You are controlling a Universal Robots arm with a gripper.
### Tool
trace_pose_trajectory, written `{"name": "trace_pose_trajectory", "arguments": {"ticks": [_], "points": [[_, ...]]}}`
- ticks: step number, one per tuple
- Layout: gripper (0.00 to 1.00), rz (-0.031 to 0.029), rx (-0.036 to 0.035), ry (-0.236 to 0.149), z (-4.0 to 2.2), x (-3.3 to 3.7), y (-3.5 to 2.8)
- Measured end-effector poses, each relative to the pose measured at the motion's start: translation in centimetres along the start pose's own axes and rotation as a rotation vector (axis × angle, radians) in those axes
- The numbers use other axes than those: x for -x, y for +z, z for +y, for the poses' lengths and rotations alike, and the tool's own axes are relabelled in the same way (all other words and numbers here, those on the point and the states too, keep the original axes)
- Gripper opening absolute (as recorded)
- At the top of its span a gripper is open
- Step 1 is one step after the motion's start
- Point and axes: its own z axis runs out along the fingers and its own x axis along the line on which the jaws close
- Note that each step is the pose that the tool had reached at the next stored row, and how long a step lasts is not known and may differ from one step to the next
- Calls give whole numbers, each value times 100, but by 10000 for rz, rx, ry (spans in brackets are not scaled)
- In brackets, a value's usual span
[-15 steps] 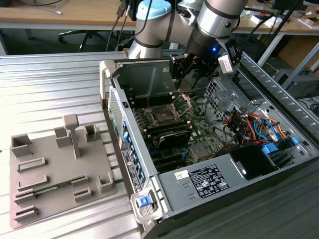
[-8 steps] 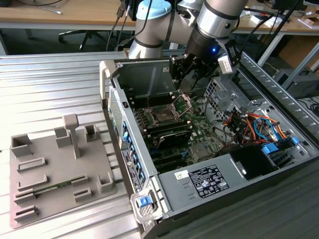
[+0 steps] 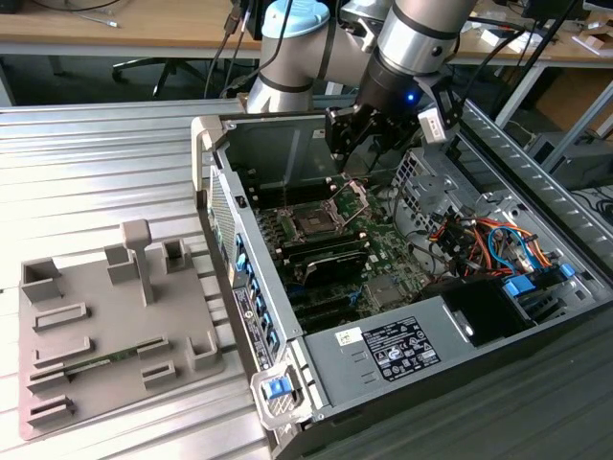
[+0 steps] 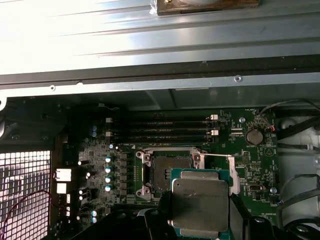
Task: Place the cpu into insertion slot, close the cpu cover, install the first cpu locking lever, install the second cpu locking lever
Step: 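Place the cpu into insertion slot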
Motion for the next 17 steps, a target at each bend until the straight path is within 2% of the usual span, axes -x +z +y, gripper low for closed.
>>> {"name": "trace_pose_trajectory", "arguments": {"ticks": [17], "points": [[54,0,0,0,-2,-13,19]]}}
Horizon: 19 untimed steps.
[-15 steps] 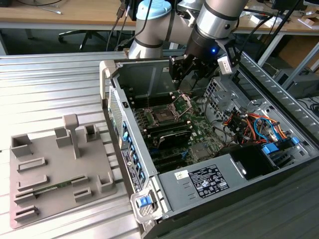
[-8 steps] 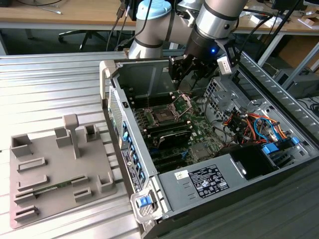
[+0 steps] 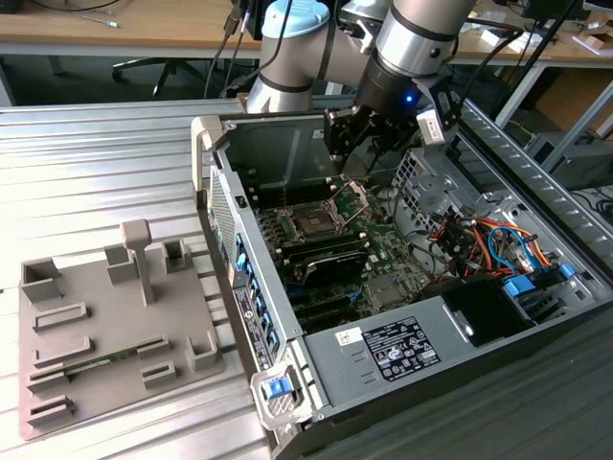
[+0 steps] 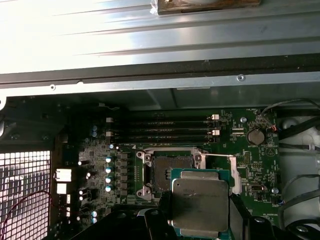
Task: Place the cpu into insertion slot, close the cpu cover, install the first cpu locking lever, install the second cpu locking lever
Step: 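Place the cpu into insertion slot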
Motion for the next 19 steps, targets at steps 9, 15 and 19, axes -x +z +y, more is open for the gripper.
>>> {"name": "trace_pose_trajectory", "arguments": {"ticks": [9,15,19], "points": [[54,0,0,0,-2,0,20],[54,0,0,0,-4,1,40],[54,0,0,0,-4,1,48]]}}
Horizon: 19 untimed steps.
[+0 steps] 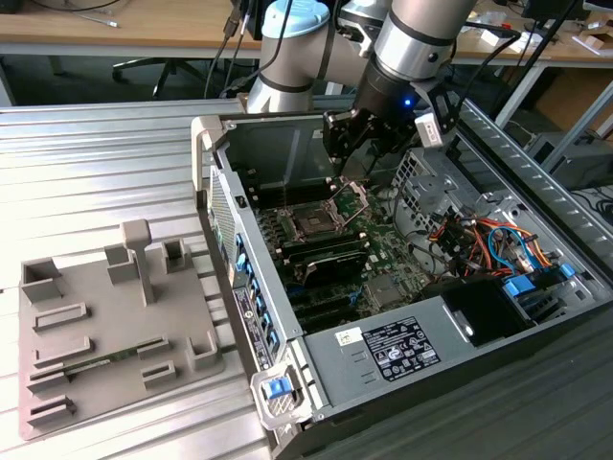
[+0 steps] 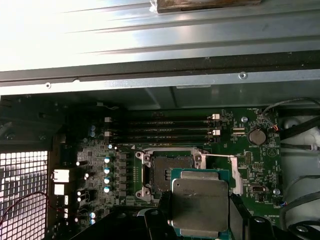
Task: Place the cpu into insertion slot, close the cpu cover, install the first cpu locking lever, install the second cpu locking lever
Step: 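Place the cpu into insertion slot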
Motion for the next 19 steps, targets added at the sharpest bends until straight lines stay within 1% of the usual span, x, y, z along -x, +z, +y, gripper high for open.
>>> {"name": "trace_pose_trajectory", "arguments": {"ticks": [19], "points": [[54,1,0,0,-4,1,42]]}}
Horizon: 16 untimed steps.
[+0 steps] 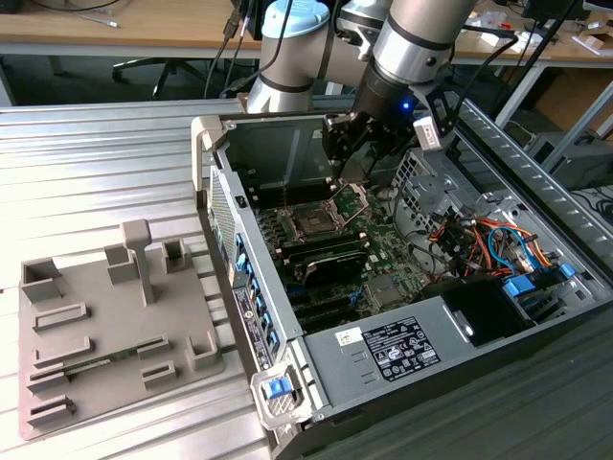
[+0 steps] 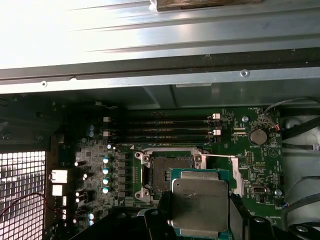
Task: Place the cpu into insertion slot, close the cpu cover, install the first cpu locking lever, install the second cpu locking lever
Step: 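Place the cpu into insertion slot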
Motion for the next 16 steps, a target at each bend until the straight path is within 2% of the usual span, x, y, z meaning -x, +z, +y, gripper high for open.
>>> {"name": "trace_pose_trajectory", "arguments": {"ticks": [14,16], "points": [[54,-1,0,0,-3,1,35],[54,0,0,0,-6,1,63]]}}
